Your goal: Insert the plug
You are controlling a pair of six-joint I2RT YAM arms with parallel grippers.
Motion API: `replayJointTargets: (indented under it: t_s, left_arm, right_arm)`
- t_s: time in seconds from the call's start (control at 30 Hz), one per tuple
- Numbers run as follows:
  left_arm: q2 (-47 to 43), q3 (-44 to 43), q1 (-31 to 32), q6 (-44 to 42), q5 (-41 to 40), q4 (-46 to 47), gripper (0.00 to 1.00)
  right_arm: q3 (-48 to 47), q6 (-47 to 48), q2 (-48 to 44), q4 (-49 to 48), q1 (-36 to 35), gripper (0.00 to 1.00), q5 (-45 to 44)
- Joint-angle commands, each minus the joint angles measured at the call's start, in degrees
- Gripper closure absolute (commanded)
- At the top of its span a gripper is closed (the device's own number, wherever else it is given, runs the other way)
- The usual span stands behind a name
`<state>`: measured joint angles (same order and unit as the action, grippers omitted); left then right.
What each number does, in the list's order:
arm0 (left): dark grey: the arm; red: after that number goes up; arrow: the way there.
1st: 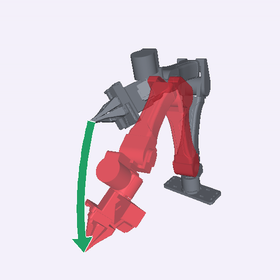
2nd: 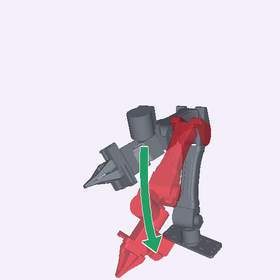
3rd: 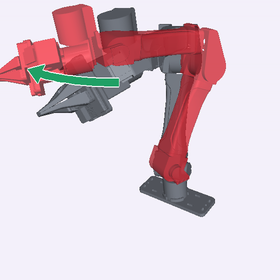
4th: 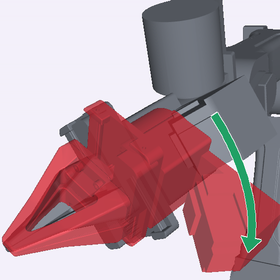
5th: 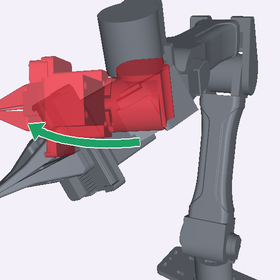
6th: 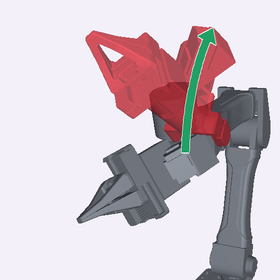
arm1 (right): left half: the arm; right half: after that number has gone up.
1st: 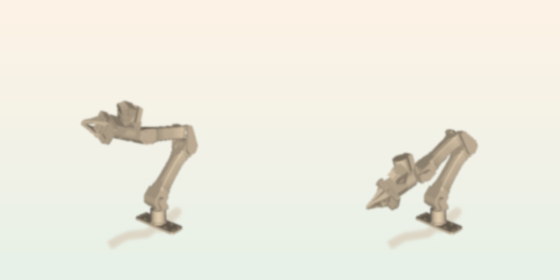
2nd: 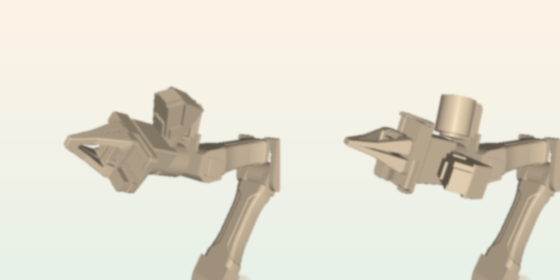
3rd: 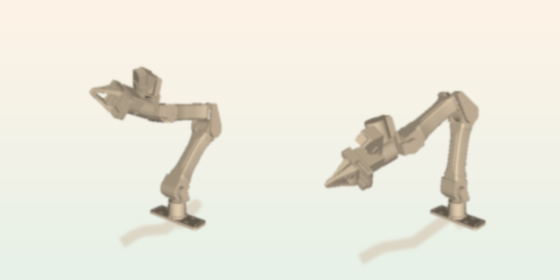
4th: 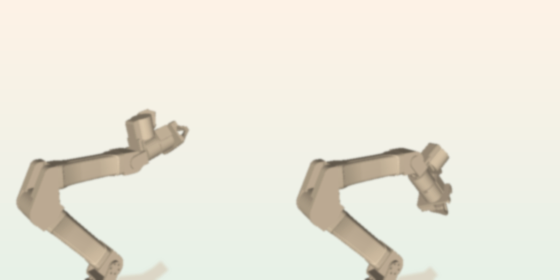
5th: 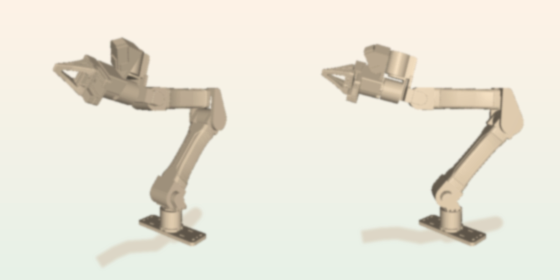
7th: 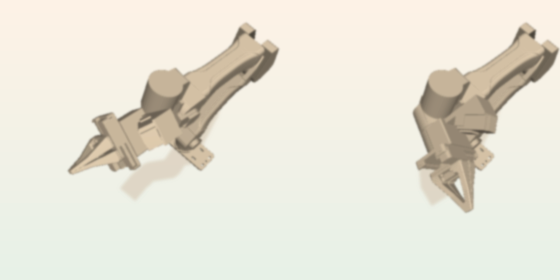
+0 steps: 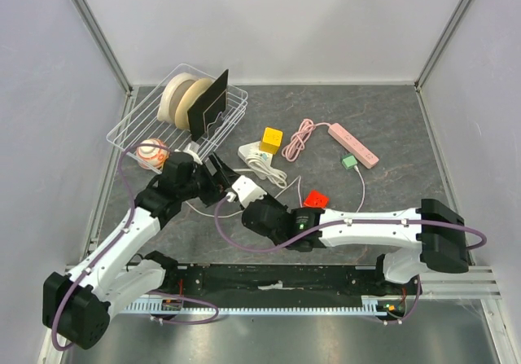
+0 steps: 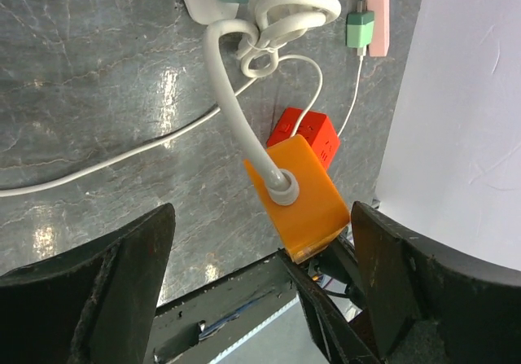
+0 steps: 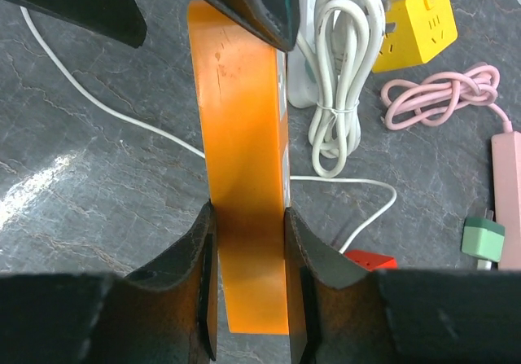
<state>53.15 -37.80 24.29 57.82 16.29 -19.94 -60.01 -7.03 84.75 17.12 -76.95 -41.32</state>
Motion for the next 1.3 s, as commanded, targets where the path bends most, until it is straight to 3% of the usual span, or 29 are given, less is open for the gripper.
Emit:
replayJointTargets:
  t_s: [0.0, 0.1, 0.37, 0.6, 0.7, 0.8, 0.83, 0.87, 0.9, 0.93, 1.0, 1.03, 1.13, 1.27]
  left_arm:
    - [-0.67, 1.06, 0.75, 3.61, -1.0, 3.86, 0.05]
    - [0.2, 1.24, 1.37, 3.61, -1.44, 4.3, 0.06]
    - [4.77, 1.68, 4.96, 4.32, -2.58, 5.88, 0.25]
    - [5.12, 5.19, 6.03, 6.16, -6.1, 6.32, 0.28]
    - [6.35, 5.98, 6.38, 6.6, -5.92, 7.29, 0.36]
    - [7.41, 6.25, 6.73, 6.6, -5.84, 8.08, 0.56]
    - [7.41, 6.34, 6.82, 6.34, -5.84, 8.34, 0.7]
    - [7.32, 6.34, 6.99, 5.99, -5.84, 9.13, 0.78]
    - [7.32, 6.51, 6.91, 5.12, -5.92, 9.48, 0.86]
    - [7.15, 6.69, 6.91, 4.59, -5.92, 9.83, 0.98]
    - [7.23, 7.39, 6.91, 1.87, -5.66, 12.28, 0.98]
    - [7.32, 7.74, 6.91, 1.07, -5.57, 13.17, 0.98]
    - [7.5, 9.85, 6.82, -2.45, -3.82, 19.05, 0.98]
    - [9.43, 12.49, 6.47, -5.0, 2.93, 30.03, 0.98]
  right_arm:
    - [-1.69, 0.87, 1.82, -3.68, -1.45, 1.0, -4.73]
    - [-1.87, 0.96, 3.05, -4.03, -2.06, 1.0, -5.26]
    - [-4.15, 2.54, 7.18, -3.59, -4.0, 1.0, -9.21]
    - [-3.36, 2.28, 7.97, -3.68, -4.7, 1.0, -9.13]
    - [-3.01, 1.75, 8.59, -3.68, -5.23, 1.0, -9.22]
    - [-3.27, 1.23, 9.29, -3.68, -5.67, 1.0, -9.39]
    - [-3.1, 1.05, 9.38, -3.68, -5.76, 1.0, -9.48]
    - [-3.1, 0.62, 9.38, -3.59, -5.84, 1.0, -9.22]
    - [-2.75, 0.35, 9.21, -3.68, -5.76, 0.95, -8.96]
    - [-2.57, 0.09, 9.03, -3.59, -5.76, 0.81, -8.52]
    - [-2.22, -0.44, 7.55, -3.5, -5.76, 0.66, -5.36]
    - [-1.7, -1.05, 6.58, -2.89, -5.67, 0.52, -4.48]
    - [0.59, -4.3, 0.35, -2.1, -2.95, 0.32, 4.73]
    - [5.51, -7.03, -10.11, -2.27, 6.69, 0.13, 20.38]
